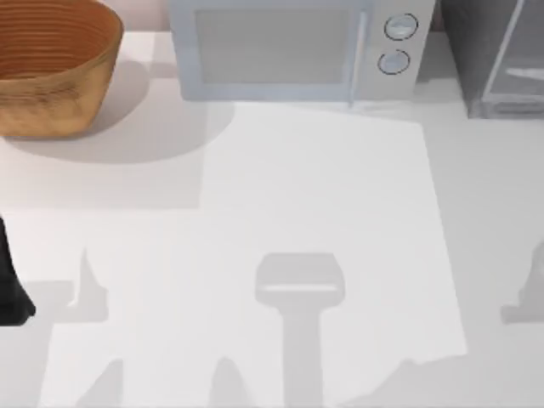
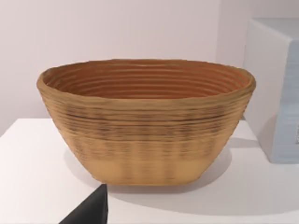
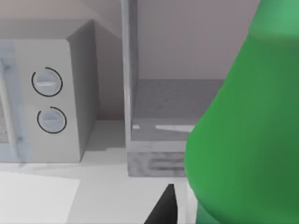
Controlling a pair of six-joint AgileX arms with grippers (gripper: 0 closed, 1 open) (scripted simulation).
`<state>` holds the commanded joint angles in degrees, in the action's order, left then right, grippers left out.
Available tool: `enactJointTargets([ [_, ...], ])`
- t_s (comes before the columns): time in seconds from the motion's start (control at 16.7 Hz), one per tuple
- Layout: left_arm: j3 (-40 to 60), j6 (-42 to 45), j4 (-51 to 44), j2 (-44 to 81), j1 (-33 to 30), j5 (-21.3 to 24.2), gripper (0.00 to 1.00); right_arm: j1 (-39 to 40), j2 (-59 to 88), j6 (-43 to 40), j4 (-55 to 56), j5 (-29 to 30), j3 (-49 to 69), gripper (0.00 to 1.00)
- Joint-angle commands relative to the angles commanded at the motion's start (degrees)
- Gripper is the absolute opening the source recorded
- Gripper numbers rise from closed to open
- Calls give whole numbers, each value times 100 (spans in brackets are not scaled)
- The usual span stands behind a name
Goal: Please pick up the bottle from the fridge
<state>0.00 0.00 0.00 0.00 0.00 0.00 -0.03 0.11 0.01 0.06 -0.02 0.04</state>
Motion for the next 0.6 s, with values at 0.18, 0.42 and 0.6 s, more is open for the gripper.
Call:
enactJointTargets([
  [0.18, 0, 0, 0, 0, 0, 0, 100, 3, -11, 0, -6, 2, -4, 0],
  [0.42, 0, 0, 0, 0, 0, 0, 100, 42, 64, 17, 28, 43, 40, 0],
  [0.6, 0, 0, 0, 0, 0, 0, 100, 540, 566, 83, 252, 503, 325, 0],
])
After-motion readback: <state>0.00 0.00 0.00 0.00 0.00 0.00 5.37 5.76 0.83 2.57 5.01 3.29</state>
